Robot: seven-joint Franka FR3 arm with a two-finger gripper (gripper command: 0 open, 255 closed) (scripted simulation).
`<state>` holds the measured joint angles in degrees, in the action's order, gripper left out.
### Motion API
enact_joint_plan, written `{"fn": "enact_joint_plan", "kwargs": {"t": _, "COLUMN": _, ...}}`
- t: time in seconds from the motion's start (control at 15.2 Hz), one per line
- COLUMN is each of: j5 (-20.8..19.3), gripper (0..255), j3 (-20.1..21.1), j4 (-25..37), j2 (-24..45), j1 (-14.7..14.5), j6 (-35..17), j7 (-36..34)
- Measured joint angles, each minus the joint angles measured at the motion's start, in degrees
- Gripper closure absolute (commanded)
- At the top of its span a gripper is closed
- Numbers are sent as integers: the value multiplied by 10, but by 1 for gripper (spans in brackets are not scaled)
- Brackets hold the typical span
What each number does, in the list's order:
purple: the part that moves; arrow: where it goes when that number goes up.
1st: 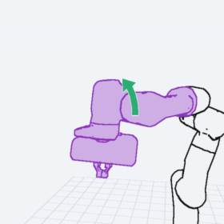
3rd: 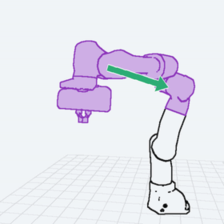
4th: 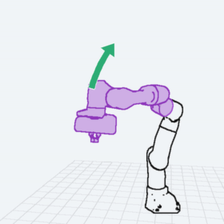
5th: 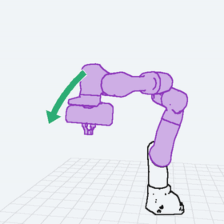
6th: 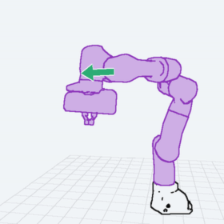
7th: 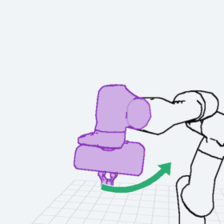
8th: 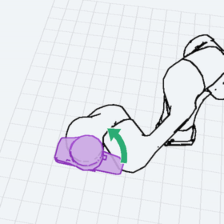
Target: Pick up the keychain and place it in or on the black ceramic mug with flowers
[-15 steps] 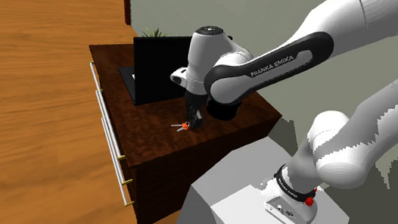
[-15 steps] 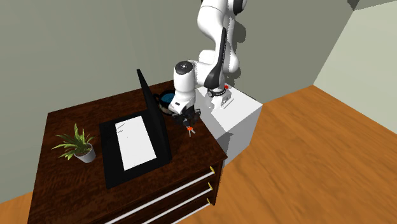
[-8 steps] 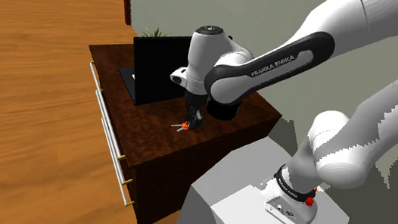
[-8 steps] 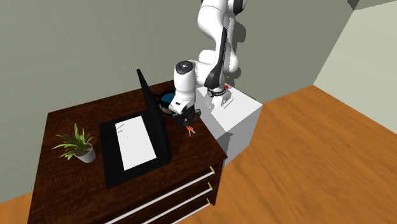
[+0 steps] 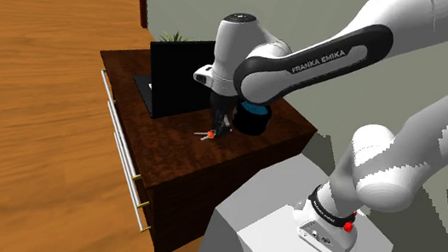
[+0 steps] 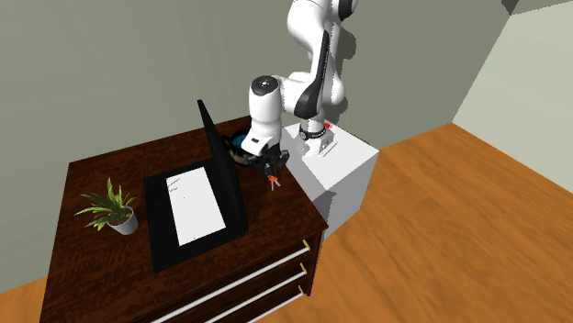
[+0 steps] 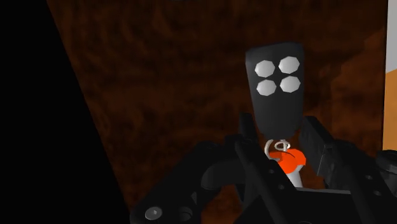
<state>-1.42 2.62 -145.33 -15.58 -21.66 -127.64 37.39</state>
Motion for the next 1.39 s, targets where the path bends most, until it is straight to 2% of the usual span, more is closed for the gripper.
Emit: {"fn": "enact_joint_plan", "kwargs": {"t": 1.39, "j5": 4, "gripper": 255, "j3": -4, "j4": 106, "j2": -69, "j1": 0, "j6": 175, "j7": 9}}
